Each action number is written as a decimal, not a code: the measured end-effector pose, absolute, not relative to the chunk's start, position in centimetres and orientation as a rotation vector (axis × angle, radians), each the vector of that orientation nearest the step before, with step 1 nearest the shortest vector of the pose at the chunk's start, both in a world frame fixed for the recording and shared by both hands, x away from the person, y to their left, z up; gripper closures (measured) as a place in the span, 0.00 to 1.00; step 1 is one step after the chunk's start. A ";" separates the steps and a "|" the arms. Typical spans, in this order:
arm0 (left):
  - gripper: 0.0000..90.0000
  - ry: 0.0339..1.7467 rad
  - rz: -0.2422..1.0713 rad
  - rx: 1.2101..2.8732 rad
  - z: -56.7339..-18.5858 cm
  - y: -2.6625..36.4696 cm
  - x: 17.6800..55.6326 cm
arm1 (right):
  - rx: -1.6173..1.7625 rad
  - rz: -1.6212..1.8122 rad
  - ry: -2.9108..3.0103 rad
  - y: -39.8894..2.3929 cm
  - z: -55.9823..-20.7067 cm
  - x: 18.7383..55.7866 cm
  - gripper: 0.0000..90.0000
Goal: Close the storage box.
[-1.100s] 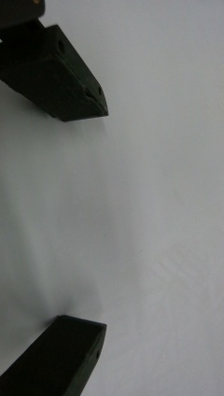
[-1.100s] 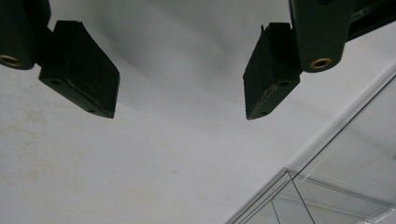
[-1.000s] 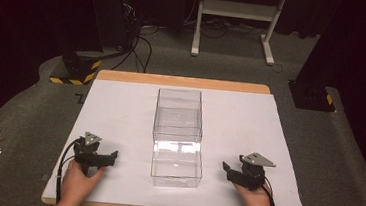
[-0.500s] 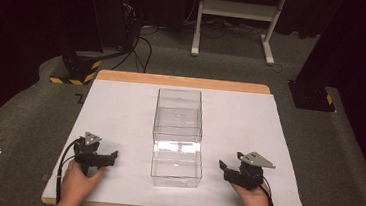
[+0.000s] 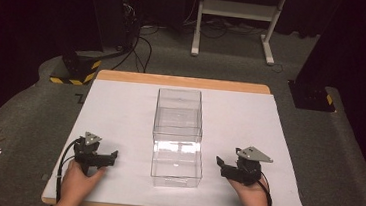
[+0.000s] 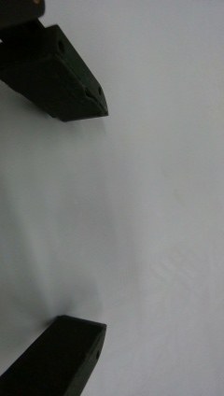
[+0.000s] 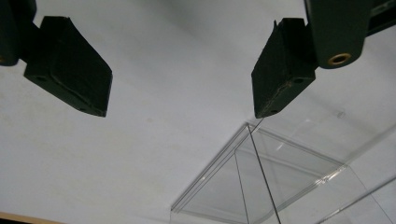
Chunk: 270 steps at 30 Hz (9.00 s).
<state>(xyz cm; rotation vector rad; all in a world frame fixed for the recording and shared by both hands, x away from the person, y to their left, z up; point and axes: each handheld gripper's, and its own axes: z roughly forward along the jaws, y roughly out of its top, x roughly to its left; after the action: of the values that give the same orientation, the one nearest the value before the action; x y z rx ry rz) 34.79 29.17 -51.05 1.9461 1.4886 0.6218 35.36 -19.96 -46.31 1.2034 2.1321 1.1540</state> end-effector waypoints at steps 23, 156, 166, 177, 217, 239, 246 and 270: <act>0.01 1.488 0.623 1.946 -51.1 29.2 34.8 | 1.149 1.224 2.114 -19.6 -45.8 34.2 0.21; 0.01 1.487 0.622 1.947 -51.0 29.2 34.8 | 0.922 1.344 2.306 -13.3 -46.4 30.1 0.23; 0.01 1.487 0.622 1.947 -51.0 29.2 34.8 | 0.935 1.338 2.288 -13.0 -46.5 30.6 0.23; 0.01 1.487 0.622 1.946 -51.0 29.2 34.8 | 0.954 1.337 2.267 -12.8 -46.4 31.4 0.24; 0.01 1.487 0.622 1.947 -51.0 29.2 34.8 | 0.971 1.288 2.232 -11.8 -46.5 33.8 0.18; 0.01 1.487 0.622 1.946 -51.0 29.2 34.8 | 1.018 1.277 2.201 -11.4 -46.8 36.2 0.18; 0.01 1.487 0.622 1.946 -51.0 29.2 34.8 | 1.038 1.273 2.179 -11.3 -46.9 37.2 0.18; 0.01 1.487 0.623 1.946 -51.0 29.2 34.8 | 1.103 1.246 2.137 -10.6 -47.3 40.2 0.18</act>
<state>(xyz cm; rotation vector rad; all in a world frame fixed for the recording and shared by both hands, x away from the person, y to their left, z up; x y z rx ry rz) 34.77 29.17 -51.05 1.9462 1.4866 0.6230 40.20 -10.60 -47.33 1.1030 2.1367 1.2463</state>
